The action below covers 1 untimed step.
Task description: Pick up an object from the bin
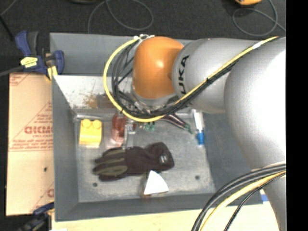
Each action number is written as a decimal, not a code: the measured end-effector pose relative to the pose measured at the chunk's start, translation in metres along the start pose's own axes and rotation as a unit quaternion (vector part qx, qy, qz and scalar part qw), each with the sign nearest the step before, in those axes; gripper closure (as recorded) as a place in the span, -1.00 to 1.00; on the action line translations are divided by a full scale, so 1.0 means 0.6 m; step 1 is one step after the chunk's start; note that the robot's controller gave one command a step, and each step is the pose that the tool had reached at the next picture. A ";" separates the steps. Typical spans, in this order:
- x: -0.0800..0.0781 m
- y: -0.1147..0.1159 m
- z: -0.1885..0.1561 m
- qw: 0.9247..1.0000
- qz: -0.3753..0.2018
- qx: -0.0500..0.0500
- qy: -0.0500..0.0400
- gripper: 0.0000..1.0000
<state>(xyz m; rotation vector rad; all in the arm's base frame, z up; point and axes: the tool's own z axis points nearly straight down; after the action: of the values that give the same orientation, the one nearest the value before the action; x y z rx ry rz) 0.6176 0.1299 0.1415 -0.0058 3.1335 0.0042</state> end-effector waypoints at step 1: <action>0.000 -0.001 -0.005 1.000 0.001 0.000 0.000 -1.00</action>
Offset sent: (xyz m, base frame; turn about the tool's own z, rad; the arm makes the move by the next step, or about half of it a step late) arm -0.0562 -0.0338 -0.0645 -0.4326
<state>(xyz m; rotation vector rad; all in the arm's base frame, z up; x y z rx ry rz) 0.6175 0.1295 0.1446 -0.0029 3.1328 0.0046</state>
